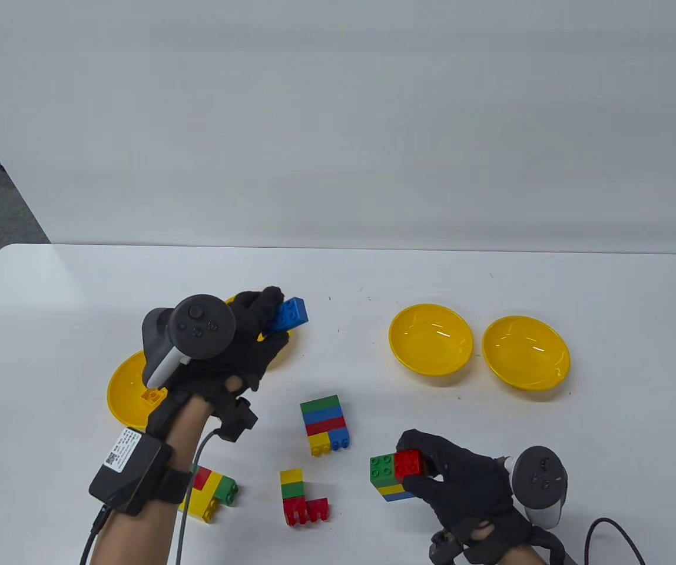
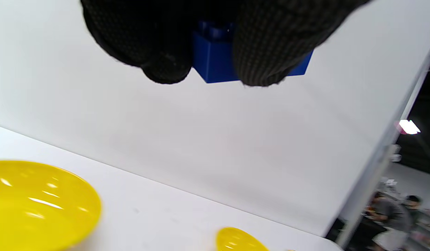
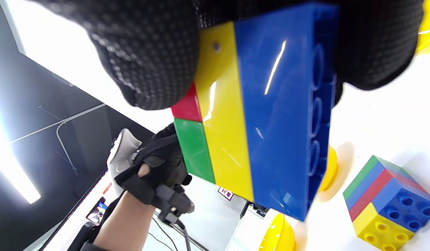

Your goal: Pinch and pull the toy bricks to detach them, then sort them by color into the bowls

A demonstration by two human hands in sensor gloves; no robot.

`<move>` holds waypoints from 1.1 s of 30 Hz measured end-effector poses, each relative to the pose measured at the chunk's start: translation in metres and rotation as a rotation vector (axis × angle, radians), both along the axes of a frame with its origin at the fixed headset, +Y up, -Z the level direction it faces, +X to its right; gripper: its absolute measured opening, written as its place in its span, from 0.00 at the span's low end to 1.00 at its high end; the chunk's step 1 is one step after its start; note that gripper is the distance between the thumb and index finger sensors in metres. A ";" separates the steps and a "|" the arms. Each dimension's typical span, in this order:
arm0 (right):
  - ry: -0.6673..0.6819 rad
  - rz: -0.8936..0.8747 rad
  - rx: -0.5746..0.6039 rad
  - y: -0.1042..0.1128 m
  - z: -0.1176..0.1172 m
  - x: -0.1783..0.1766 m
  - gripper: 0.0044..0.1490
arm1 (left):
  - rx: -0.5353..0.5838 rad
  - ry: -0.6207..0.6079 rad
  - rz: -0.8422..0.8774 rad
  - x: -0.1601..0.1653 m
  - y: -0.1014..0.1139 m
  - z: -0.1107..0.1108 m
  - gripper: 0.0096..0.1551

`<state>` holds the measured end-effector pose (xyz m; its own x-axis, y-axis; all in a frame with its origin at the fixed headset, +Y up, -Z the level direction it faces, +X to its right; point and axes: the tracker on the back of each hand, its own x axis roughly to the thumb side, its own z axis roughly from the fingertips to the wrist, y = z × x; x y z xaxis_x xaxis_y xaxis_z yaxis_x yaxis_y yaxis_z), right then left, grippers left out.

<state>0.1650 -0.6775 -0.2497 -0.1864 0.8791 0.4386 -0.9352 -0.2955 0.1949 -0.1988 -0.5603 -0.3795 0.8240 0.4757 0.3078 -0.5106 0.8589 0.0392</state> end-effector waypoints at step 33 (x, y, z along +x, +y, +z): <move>-0.093 -0.018 -0.030 -0.003 -0.006 0.015 0.40 | 0.034 0.352 -0.407 -0.026 -0.014 -0.016 0.40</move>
